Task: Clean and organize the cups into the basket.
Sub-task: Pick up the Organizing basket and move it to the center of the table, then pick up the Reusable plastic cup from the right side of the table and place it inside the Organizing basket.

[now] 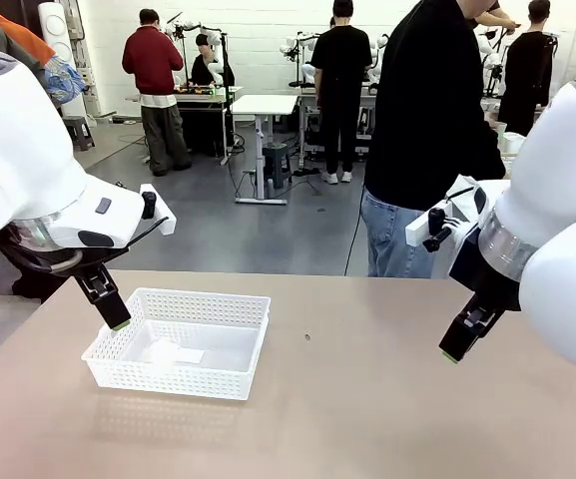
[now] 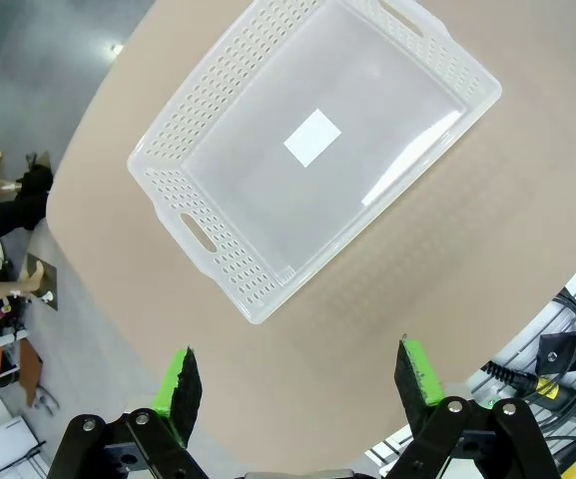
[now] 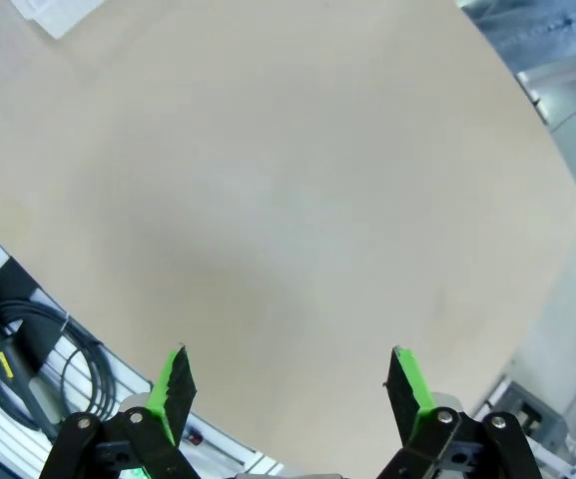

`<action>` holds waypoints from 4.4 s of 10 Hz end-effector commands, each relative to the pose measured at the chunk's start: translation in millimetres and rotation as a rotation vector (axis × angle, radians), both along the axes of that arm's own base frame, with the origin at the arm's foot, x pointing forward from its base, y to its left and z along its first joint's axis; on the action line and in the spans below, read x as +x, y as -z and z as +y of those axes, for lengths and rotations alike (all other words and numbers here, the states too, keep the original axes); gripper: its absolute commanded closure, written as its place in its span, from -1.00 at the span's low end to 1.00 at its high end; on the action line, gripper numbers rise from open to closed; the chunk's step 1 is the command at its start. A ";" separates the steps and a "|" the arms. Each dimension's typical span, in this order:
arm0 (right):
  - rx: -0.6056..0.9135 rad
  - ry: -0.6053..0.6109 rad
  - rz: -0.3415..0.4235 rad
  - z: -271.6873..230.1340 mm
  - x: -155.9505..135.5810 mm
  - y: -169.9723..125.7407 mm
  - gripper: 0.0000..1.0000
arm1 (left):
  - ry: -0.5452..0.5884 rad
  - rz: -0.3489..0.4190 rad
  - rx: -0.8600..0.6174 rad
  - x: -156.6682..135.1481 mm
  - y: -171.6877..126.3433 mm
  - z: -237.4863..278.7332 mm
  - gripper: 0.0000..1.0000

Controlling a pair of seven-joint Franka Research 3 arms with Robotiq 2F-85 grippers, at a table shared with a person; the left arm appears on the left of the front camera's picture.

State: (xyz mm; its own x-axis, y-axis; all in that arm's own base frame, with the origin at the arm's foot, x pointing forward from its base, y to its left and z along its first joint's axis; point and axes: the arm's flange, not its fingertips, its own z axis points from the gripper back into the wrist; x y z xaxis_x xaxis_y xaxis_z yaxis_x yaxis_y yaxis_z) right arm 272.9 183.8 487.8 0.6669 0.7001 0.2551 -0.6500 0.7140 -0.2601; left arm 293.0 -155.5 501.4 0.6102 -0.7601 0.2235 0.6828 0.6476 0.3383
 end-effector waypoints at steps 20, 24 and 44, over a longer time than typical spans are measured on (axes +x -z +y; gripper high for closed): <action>1.618 0.503 0.186 -377.4 -63.2 46.9 -1.00 | -0.779 0.073 -1.670 -26.0 -43.9 386.3 -1.00; 1.663 0.542 0.082 -408.2 -106.2 39.1 -1.00 | -0.912 0.070 -1.603 -53.4 -38.5 417.1 -1.00; 1.679 0.577 0.082 -419.1 -104.6 35.1 -1.00 | -0.898 0.041 -1.618 -52.5 -30.9 418.2 -1.00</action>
State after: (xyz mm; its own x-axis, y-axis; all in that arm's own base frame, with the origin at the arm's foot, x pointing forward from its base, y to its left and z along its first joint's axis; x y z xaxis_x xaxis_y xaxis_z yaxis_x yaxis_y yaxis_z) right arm 170.1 -234.3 453.3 0.7592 -0.5566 0.3374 -0.2098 0.2813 0.9364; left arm 240.5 263.6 533.6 0.6820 0.6717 0.2893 -0.0175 0.4104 -0.9117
